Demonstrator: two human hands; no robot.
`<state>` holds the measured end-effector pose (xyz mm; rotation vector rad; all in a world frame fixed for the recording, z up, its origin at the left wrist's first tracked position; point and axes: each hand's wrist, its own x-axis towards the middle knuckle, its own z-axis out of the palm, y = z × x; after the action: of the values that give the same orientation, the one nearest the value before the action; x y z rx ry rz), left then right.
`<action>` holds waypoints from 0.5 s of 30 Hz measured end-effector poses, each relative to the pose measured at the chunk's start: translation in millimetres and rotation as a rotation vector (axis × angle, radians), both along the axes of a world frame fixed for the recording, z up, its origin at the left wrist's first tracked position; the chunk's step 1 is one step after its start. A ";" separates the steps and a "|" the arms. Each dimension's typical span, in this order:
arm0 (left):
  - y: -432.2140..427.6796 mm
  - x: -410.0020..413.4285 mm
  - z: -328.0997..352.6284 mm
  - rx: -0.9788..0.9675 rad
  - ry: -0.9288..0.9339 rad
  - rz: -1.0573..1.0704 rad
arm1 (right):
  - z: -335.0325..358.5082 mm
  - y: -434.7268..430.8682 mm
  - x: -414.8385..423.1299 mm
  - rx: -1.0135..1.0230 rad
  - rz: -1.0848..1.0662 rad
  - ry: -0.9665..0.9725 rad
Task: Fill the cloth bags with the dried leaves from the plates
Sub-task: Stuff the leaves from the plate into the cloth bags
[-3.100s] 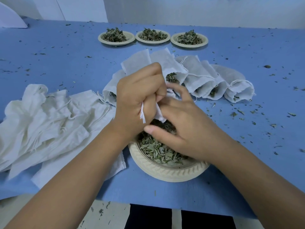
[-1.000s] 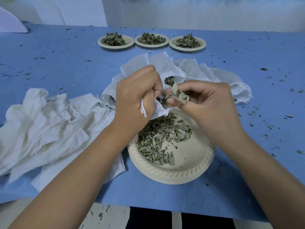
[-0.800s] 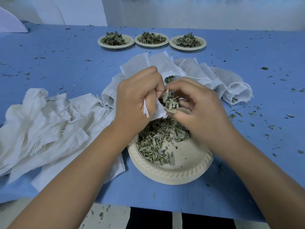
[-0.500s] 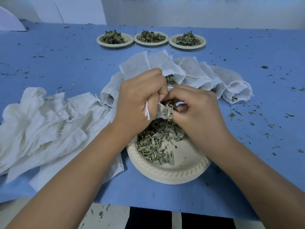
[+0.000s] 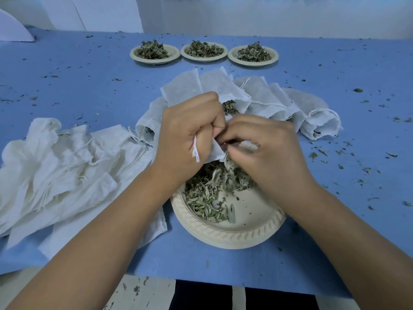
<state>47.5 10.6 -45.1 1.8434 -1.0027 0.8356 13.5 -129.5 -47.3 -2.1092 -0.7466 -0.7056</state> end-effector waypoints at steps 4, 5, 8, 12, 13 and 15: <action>1.1 2.3 -0.3 -0.038 0.011 0.015 | 5.0 -6.5 1.4 0.011 0.052 0.099; 1.5 2.2 0.5 -0.053 0.008 0.020 | 8.7 -11.1 0.9 0.060 0.051 0.101; 1.5 1.6 1.9 -0.086 0.004 0.020 | 14.6 -17.3 -1.8 0.091 0.022 0.007; 0.4 -1.2 0.3 -0.054 0.003 -0.050 | 4.1 -1.3 -7.0 -0.219 0.134 0.104; 0.0 -1.8 -0.1 -0.027 -0.004 -0.071 | 0.9 2.0 -7.1 -0.308 0.145 0.171; -0.6 -2.2 0.0 -0.003 -0.008 -0.091 | -0.7 1.4 -5.6 -0.339 0.161 0.233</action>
<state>45.3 9.9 -45.1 1.7788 -1.0812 0.7895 7.9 -128.1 -48.1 -2.3488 -0.9422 -0.2514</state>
